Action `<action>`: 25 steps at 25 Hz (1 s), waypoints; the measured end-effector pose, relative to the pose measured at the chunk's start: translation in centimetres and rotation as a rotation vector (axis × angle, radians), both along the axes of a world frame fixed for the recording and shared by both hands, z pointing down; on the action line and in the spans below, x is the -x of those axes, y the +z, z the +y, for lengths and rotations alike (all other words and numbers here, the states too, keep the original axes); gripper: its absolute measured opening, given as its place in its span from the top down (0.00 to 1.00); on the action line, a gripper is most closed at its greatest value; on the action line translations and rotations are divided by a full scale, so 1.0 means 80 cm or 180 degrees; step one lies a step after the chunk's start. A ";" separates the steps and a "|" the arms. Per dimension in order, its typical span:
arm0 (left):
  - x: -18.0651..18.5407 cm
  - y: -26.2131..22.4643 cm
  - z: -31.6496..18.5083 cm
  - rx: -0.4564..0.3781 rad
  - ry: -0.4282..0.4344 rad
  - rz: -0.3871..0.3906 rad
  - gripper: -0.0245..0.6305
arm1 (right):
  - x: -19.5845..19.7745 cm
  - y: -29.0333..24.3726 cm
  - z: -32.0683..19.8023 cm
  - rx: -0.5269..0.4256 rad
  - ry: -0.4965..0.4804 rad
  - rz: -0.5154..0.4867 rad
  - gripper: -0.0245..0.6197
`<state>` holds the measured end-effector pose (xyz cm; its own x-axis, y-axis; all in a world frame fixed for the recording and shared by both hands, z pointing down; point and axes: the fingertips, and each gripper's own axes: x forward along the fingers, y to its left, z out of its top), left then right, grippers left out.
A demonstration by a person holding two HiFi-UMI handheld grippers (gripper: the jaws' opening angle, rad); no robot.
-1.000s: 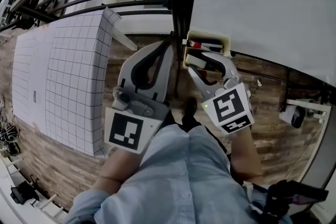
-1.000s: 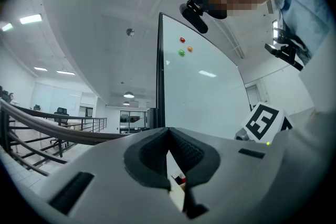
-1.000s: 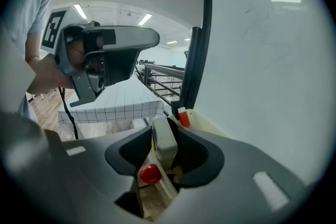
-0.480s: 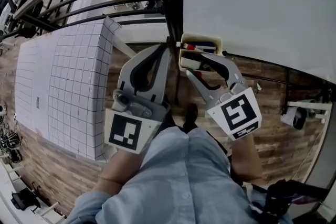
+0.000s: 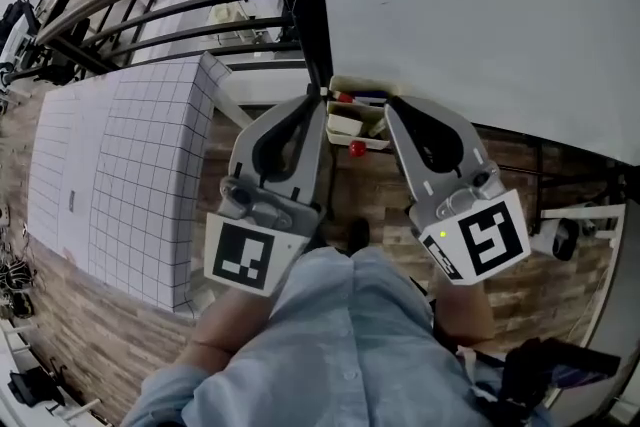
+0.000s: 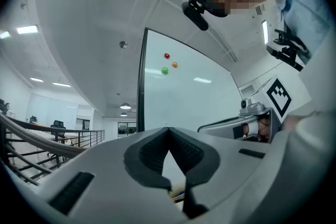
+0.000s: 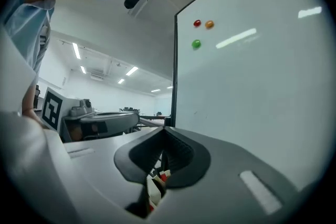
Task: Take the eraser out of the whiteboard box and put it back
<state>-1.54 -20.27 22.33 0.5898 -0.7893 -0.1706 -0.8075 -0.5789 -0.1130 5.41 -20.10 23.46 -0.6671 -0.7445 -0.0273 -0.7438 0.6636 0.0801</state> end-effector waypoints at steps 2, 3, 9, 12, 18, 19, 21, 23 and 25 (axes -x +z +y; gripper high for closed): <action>-0.001 -0.002 0.006 -0.0023 -0.0005 -0.0001 0.96 | -0.005 -0.008 0.004 -0.0069 0.0046 -0.0027 0.96; -0.001 -0.003 0.008 -0.0037 -0.0009 -0.0001 0.96 | -0.006 -0.011 0.006 -0.0098 0.0067 -0.0035 0.96; -0.001 -0.008 0.017 -0.0088 -0.0016 0.0011 0.96 | -0.008 -0.018 0.014 -0.0180 0.0113 -0.0008 0.96; -0.003 -0.009 0.019 -0.0095 -0.0009 0.0017 0.96 | -0.008 -0.020 0.017 -0.0200 0.0106 -0.0013 0.96; -0.005 -0.013 0.020 -0.0110 0.0009 0.0002 0.96 | -0.008 -0.026 0.018 -0.0217 0.0085 -0.0029 0.96; -0.005 -0.014 0.019 -0.0113 0.0009 0.0000 0.96 | -0.008 -0.027 0.018 -0.0219 0.0083 -0.0030 0.96; -0.006 -0.015 0.019 -0.0113 0.0005 -0.0003 0.96 | -0.008 -0.028 0.018 -0.0222 0.0076 -0.0031 0.96; -0.006 -0.015 0.020 -0.0117 0.0001 -0.0004 0.96 | -0.008 -0.029 0.018 -0.0226 0.0070 -0.0037 0.96; -0.006 -0.014 0.020 -0.0119 -0.0005 -0.0008 0.96 | -0.008 -0.028 0.018 -0.0228 0.0063 -0.0047 0.96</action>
<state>-1.09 -18.65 21.20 0.5891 -0.7833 -0.1985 -0.8081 -0.5731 -0.1365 6.02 -18.63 21.20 -0.6515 -0.7532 -0.0908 -0.7581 0.6418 0.1158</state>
